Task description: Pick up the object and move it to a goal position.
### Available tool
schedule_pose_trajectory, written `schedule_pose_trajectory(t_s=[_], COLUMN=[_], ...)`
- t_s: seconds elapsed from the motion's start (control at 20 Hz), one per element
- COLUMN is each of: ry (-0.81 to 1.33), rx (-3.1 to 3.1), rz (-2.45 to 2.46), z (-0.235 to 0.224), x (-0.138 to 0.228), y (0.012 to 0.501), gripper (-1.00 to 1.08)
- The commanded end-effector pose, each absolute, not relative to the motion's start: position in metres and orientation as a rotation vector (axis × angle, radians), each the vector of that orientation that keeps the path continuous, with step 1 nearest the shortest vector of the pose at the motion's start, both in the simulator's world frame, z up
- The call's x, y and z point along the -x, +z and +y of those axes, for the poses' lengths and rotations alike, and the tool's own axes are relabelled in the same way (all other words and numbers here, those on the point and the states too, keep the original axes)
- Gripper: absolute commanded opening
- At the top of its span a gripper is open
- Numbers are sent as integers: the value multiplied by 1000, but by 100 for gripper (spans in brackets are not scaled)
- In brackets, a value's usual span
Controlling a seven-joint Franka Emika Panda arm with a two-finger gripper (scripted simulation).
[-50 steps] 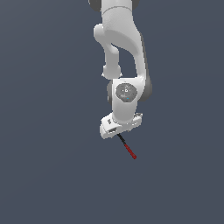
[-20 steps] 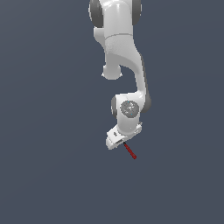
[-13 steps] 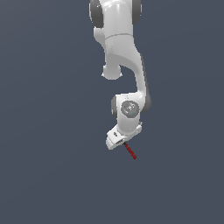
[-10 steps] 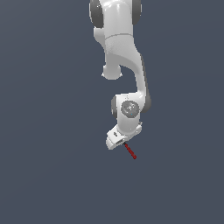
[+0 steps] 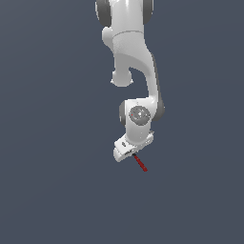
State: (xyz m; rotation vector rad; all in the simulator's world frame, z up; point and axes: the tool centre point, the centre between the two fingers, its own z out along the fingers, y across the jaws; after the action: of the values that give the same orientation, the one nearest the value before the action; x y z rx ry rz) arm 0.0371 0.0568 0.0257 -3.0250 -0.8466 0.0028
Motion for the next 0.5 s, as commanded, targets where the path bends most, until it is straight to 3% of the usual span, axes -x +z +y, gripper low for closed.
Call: schedule_pose_trajectory(t_s=[0.0, 0.45], ry=[0, 0], rx=[3026, 3026], rz=[-847, -847], z=[50, 9], x=[-38, -38], y=[39, 118], gripper=[-100, -100])
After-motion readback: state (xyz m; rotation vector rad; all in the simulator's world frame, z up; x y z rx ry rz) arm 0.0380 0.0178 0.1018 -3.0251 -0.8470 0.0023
